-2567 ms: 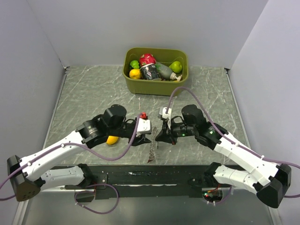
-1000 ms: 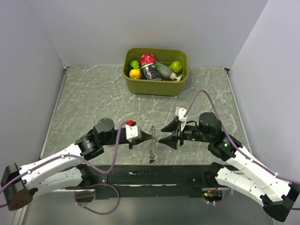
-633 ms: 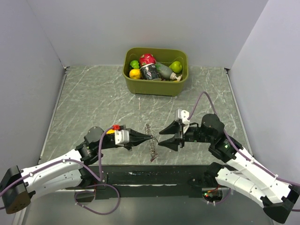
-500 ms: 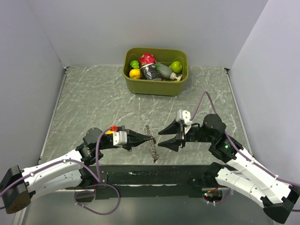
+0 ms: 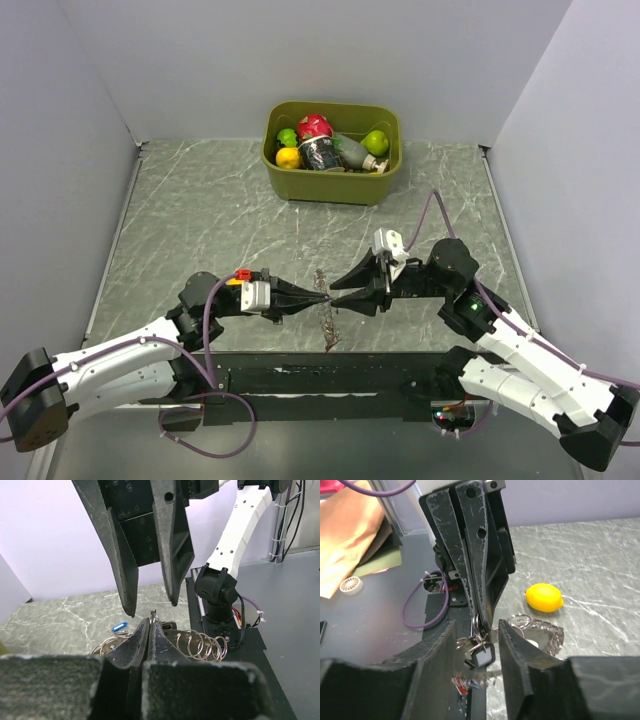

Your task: Put the keys on the keyring

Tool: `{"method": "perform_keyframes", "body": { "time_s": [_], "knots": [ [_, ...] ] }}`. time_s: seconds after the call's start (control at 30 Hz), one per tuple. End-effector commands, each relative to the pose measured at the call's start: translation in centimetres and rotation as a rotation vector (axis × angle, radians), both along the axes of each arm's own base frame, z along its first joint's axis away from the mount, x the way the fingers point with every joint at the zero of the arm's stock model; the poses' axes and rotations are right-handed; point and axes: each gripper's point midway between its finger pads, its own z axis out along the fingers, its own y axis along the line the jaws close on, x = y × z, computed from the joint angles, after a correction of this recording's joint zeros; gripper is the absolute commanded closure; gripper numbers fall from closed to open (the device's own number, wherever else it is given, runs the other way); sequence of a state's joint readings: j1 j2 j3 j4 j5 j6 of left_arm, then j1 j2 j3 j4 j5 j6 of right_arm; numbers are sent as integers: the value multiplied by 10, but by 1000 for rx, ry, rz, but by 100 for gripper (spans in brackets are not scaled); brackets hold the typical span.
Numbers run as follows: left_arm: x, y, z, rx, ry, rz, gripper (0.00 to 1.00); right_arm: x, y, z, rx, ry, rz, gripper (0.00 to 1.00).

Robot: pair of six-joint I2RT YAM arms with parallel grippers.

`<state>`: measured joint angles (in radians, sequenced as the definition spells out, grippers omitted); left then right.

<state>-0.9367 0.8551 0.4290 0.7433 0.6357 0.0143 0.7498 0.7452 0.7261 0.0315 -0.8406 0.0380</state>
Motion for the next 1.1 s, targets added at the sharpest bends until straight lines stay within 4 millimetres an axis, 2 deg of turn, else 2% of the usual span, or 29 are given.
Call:
{"method": "perform_keyframes", "body": {
  "time_s": [0.0, 0.07, 0.33, 0.43, 0.47, 0.5, 0.63, 0.67, 0.7, 0.73, 0.77, 0.8, 0.83, 0.87, 0.9, 0.93, 0.97, 1.07],
  "knots": [
    [-9, 6, 44, -116, -89, -23, 99, -1, 4, 16, 42, -34, 22, 57],
    [-10, 7, 47, -118, -93, -26, 99, 2, 4, 11, 26, -28, 11, 62],
    [-15, 7, 52, -113, -104, -51, 99, 6, 5, 3, 5, -14, -6, 66],
    [-19, 7, 54, -108, -117, -73, 99, 7, 6, 4, 7, -10, -7, 86],
    [-20, 6, 53, -99, -119, -79, 99, 8, 7, 4, 9, -10, -13, 97],
    [-19, 6, 52, -93, -119, -79, 99, 9, 7, 4, 7, -7, -16, 100],
    [-18, 4, 44, -25, -121, -81, 99, 12, 7, 4, -1, -9, -33, 100],
    [-18, 4, 49, -22, -146, -77, 99, 13, 7, 3, -5, -8, -38, 100],
    [-17, 3, 36, 36, -117, -78, 99, 13, 6, 1, -14, -2, -41, 100],
    [-16, 3, 35, 54, -117, -71, 99, 14, 6, 0, -19, -7, -45, 100],
    [-15, 4, 42, 58, -135, -62, 97, 15, 6, 1, -23, -7, -48, 100],
    [-14, 5, 26, 128, -98, -64, 86, 15, 6, 1, -24, -6, -50, 100],
    [-13, 5, 32, 141, -105, -56, 77, 16, 5, -5, -48, -12, -53, 100],
    [-9, 5, 26, 180, -109, -42, 69, 16, 4, -5, -53, -14, -56, 100],
    [-7, 7, 11, 253, -69, -34, 67, 18, 4, -7, -62, -13, -61, 100],
    [-5, 8, 16, 272, -66, -26, 65, 18, 3, -9, -78, -15, -62, 100],
    [-4, 8, 11, 304, -66, -23, 61, 19, 3, -9, -86, -15, -64, 100],
    [0, 9, 5, 373, -42, -8, 57, 20, 2, -16, -128, -17, -63, 100]
  ]
}}
